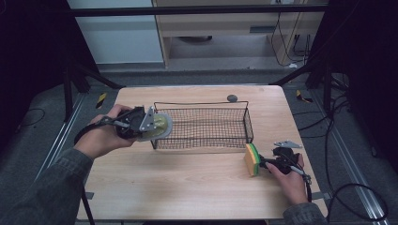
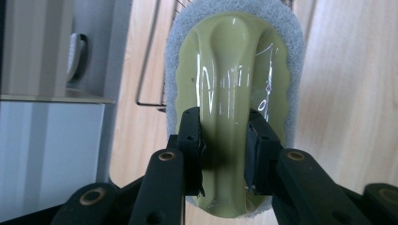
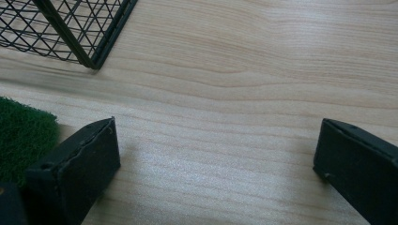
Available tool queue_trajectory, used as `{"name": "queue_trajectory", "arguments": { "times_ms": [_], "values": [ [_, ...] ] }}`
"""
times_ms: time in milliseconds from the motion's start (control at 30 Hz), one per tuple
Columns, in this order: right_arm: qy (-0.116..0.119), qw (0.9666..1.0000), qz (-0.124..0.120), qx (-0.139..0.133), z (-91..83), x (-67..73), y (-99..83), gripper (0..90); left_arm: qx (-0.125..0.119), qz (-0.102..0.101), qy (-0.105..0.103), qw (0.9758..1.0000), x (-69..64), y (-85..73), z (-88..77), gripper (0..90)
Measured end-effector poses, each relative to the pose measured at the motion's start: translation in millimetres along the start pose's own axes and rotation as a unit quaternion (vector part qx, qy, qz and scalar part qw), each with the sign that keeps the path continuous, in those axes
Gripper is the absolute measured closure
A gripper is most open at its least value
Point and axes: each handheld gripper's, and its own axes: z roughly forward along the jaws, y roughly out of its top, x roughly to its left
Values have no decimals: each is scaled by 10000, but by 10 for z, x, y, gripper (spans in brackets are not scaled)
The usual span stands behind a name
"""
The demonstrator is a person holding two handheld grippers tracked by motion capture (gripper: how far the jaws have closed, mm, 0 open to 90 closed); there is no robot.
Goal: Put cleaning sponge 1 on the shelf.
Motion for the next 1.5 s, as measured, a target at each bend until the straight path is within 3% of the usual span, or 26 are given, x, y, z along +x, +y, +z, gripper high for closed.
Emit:
{"name": "queue_trajectory", "arguments": {
  "times_ms": [133, 300, 533, 633, 767, 1000, 1200, 1500],
  "values": [
    [5, 10000, -39, 4, 1, -7, 1, 8, 36, 62, 56, 10000, 92, 69, 30, 712],
    [-8, 9999, -101, -11, 8, -13, 0, 8, 22, -2, 41, 10000, 220, 177, 150, 712],
    [-5, 9999, -100, -11, 9, -12, 1, 8, 30, 113, 78, 9999, 360, 364, 315, 712],
    [-2, 9999, -103, -11, 9, -13, 2, 8, 56, 193, 149, 9997, 381, 403, 355, 711],
    [-5, 9999, -106, -15, 9, -13, 1, 8, 31, 132, 117, 9998, 407, 416, 418, 711],
    [-1, 10000, -96, -14, 8, -11, 1, 8, 88, 230, 185, 9995, 428, 423, 478, 711],
    [-2, 10000, -94, -14, 9, -11, 1, 8, 76, 173, 169, 9997, 446, 412, 556, 712],
    [4, 9999, -115, -13, 12, -12, 3, 7, 124, 243, 169, 9995, 431, 409, 609, 711]
  ]
}}
